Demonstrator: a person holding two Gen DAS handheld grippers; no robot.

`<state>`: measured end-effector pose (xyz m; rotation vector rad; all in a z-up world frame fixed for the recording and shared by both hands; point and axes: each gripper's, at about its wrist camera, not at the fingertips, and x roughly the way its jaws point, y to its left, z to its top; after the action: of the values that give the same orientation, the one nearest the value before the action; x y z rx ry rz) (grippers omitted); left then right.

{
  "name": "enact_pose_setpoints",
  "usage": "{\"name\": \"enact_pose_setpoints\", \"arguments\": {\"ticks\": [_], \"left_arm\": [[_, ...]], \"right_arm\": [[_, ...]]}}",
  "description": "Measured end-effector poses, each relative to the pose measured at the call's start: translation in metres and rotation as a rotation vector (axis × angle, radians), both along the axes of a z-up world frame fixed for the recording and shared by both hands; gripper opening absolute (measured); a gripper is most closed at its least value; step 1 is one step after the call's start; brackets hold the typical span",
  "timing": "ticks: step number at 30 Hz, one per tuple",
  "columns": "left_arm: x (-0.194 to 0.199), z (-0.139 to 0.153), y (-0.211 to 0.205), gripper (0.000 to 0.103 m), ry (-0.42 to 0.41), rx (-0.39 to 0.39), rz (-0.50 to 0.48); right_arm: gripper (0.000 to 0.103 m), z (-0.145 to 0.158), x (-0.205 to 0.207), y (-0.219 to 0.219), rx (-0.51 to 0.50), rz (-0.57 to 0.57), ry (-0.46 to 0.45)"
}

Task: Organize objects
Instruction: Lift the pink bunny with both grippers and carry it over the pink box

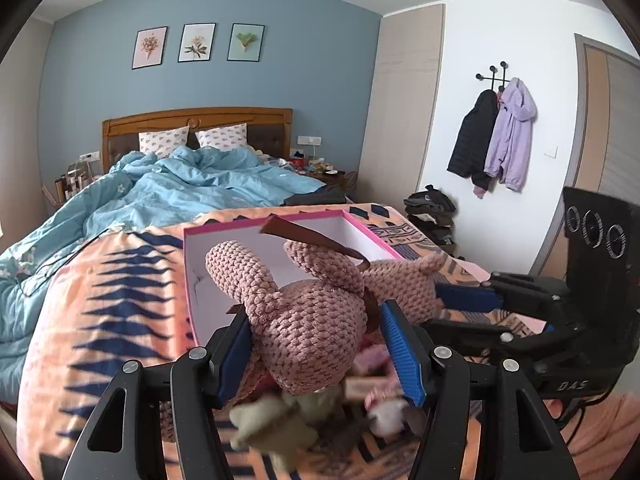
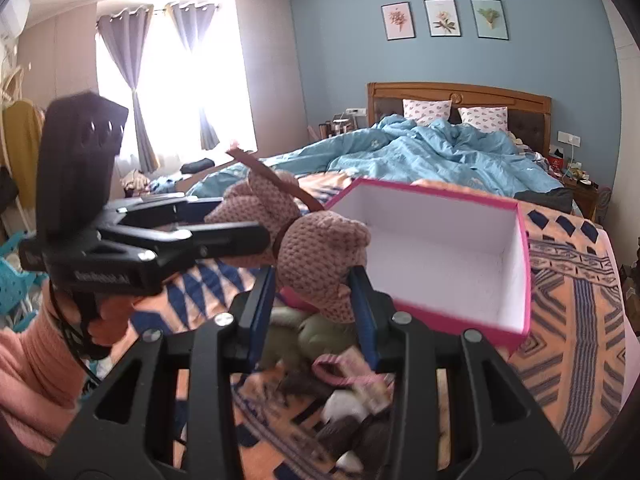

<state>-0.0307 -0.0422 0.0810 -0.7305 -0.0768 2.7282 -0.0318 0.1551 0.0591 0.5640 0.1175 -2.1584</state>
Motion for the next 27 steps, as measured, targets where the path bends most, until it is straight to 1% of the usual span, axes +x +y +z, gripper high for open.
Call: {"name": "enact_pose_setpoints", "arguments": {"ticks": [2,5,7,10,15,22,27], "left_arm": [[-0.013,0.000,0.000,0.063,-0.009,-0.001,0.000],[-0.037,-0.002,-0.001,0.063,-0.040,0.002,0.003],[-0.048,-0.005,0.001,0.063,-0.054,-0.010,0.012],[-0.067,-0.013,0.000,0.062,-0.095,-0.002,0.012],[-0.086,-0.028,0.000,0.063,-0.147,-0.015,0.023],[-0.099,-0.044,-0.004,0.063,-0.198,-0.032,0.045],[-0.104,-0.055,-0.002,0.063,-0.232,-0.070,0.071]], "right_arm": [[0.041,0.007,-0.011,0.000,-0.001,-0.008,0.014],[0.041,0.014,-0.031,0.000,-0.011,-0.018,0.006],[0.041,0.012,-0.042,0.001,-0.014,-0.024,-0.006],[0.041,0.010,-0.062,-0.002,-0.005,-0.035,-0.029],[0.041,-0.003,-0.083,-0.009,0.011,-0.043,-0.089],[0.041,-0.028,-0.097,-0.020,0.051,-0.039,-0.160],[0.041,-0.044,-0.105,-0.027,0.082,-0.032,-0.205]]}}
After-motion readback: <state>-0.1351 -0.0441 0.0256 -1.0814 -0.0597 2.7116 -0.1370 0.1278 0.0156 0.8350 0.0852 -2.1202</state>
